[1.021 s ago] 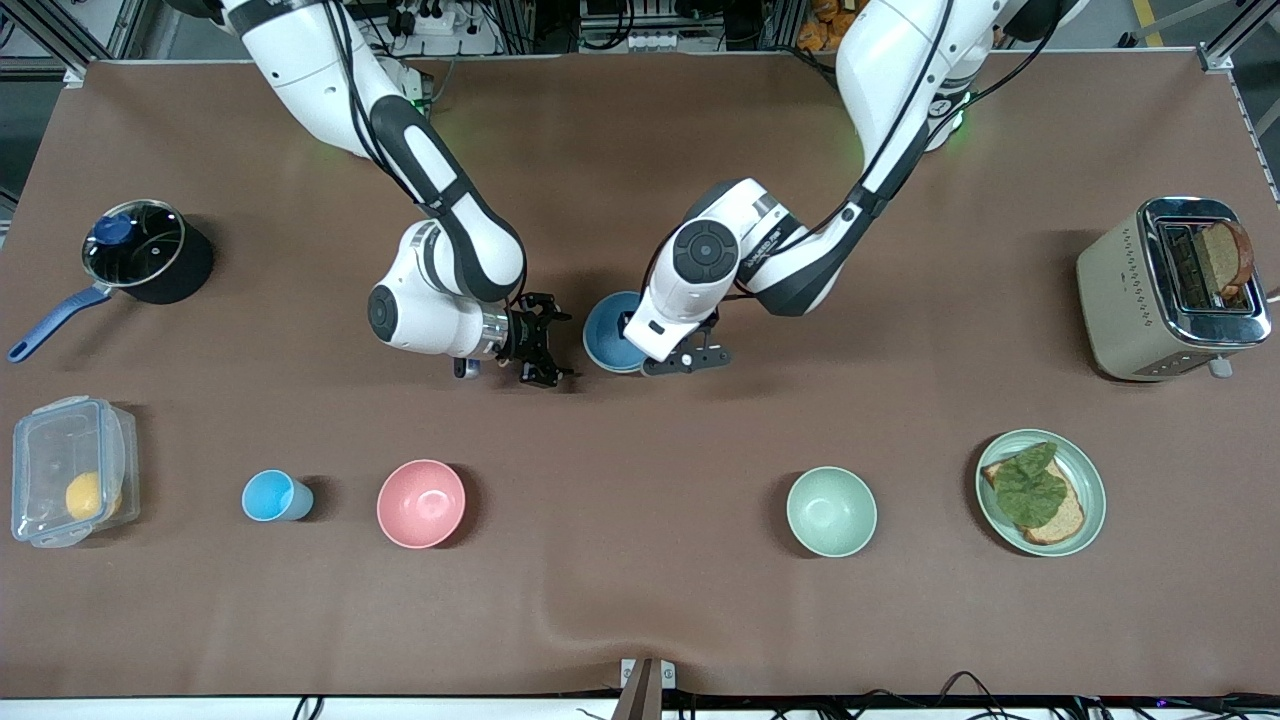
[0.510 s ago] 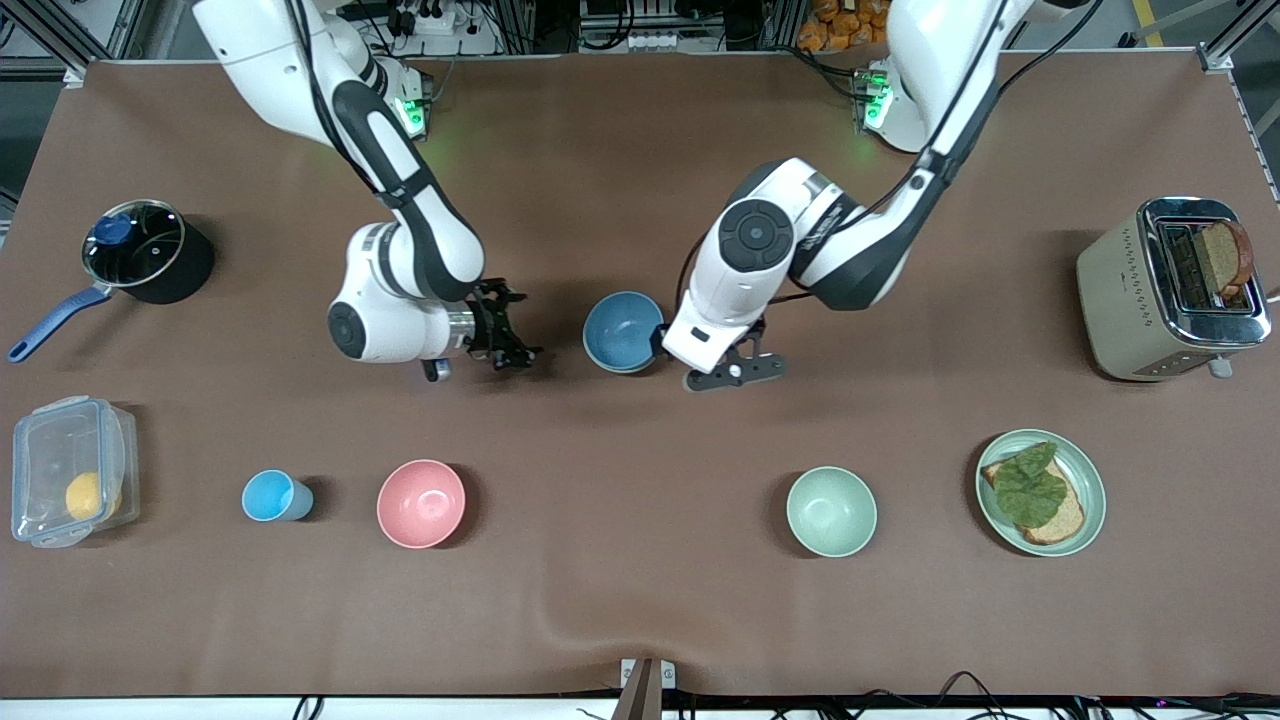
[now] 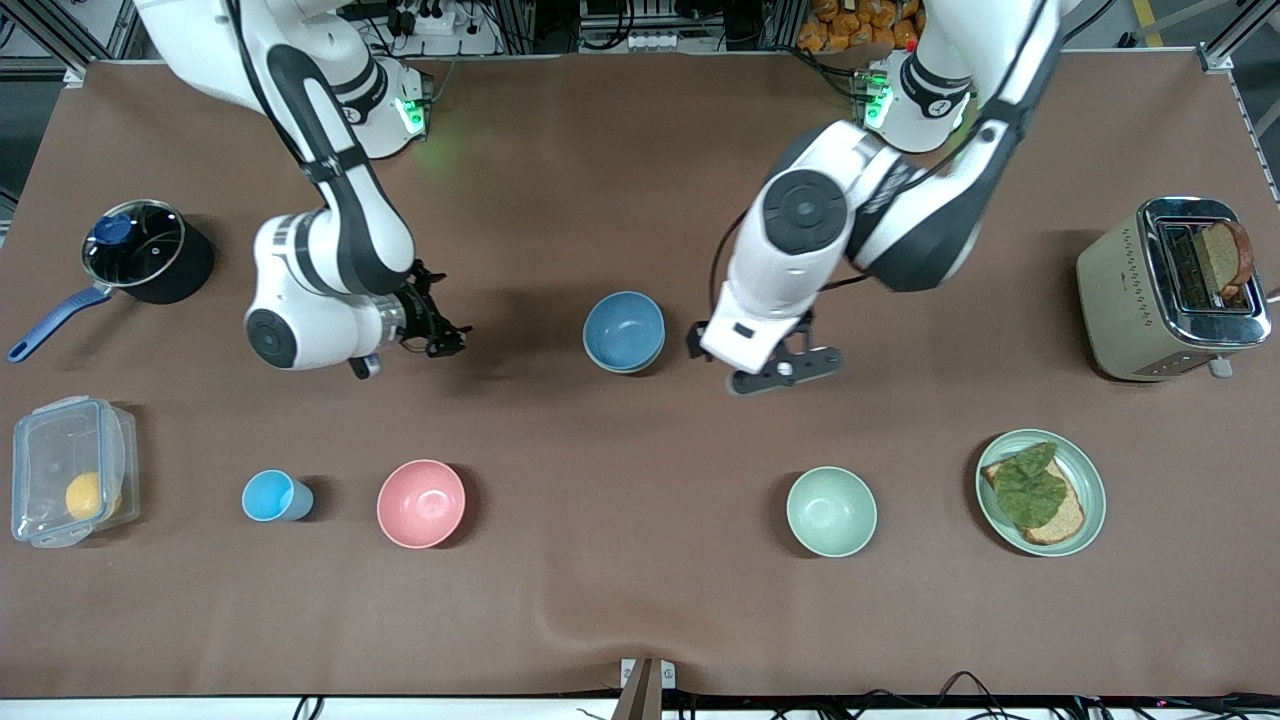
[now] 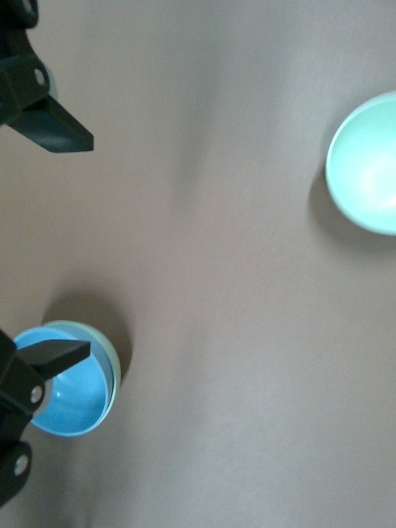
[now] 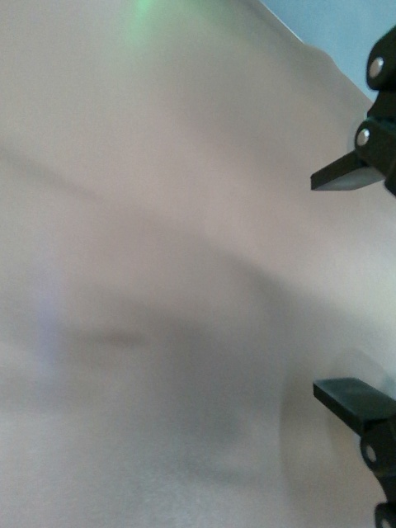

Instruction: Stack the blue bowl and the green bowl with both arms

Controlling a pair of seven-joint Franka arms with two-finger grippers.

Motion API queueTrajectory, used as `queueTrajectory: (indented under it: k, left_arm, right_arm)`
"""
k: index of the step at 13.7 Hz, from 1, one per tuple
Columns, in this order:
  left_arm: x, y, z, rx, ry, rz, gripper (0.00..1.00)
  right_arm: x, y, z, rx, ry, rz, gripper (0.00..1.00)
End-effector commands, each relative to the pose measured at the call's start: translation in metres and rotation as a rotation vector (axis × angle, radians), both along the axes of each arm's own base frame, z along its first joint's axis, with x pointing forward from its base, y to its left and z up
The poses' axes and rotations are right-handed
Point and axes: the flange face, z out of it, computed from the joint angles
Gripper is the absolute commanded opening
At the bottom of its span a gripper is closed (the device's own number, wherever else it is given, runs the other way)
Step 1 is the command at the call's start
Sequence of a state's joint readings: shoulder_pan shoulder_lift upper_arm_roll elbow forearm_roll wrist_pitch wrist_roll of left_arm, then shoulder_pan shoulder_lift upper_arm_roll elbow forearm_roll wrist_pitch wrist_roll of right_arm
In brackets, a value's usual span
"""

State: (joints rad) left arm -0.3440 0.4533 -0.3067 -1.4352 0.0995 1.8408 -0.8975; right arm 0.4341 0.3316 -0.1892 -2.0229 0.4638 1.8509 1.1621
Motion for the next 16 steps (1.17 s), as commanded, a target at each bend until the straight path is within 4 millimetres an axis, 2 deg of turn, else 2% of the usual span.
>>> queueTrajectory:
  k: [1,2,4,5,7,8,9,10,13,14,16]
  left_arm:
    - [0.006,0.053,0.043,0.039,0.007,-0.043,1.0]
    - [0.011,0.073,0.061,0.043,0.006,-0.053,1.0]
    - [0.015,0.108,0.083,0.062,0.041,-0.105,1.0]
    - [0.017,0.128,0.096,0.068,0.036,-0.122,1.0]
    - [0.024,0.172,0.113,0.064,0.02,-0.133,1.0]
    - [0.025,0.19,0.109,0.067,0.045,-0.131,1.0]
    - [0.026,0.205,0.109,0.063,0.057,-0.111,1.0]
    - [0.021,0.212,0.109,0.03,0.072,-0.093,1.0]
    - [-0.008,0.213,0.111,-0.012,0.052,-0.073,1.0]
    - [-0.008,0.219,0.114,-0.011,0.041,-0.07,1.0]
    - [0.001,0.245,0.129,-0.018,0.01,-0.178,1.0]
  right_arm:
    - [-0.004,-0.038,0.043,-0.024,-0.03,0.096,1.0]
    - [-0.003,-0.063,0.054,0.013,-0.038,0.14,1.0]
    - [-0.003,-0.122,0.067,0.144,-0.027,0.227,1.0]
    - [-0.002,-0.144,0.073,0.187,-0.03,0.265,1.0]
    - [0.003,-0.174,0.092,0.15,-0.011,0.324,1.0]
    - [0.008,-0.183,0.107,0.132,-0.012,0.352,1.0]
    - [0.014,-0.187,0.128,0.142,-0.027,0.422,1.0]
    - [0.019,-0.188,0.157,0.165,-0.068,0.507,1.0]
    - [0.035,-0.168,0.235,0.203,-0.216,0.695,1.0]
    - [0.044,-0.165,0.259,0.201,-0.26,0.714,1.0]
    - [0.046,-0.148,0.278,0.164,-0.296,0.751,1.0]
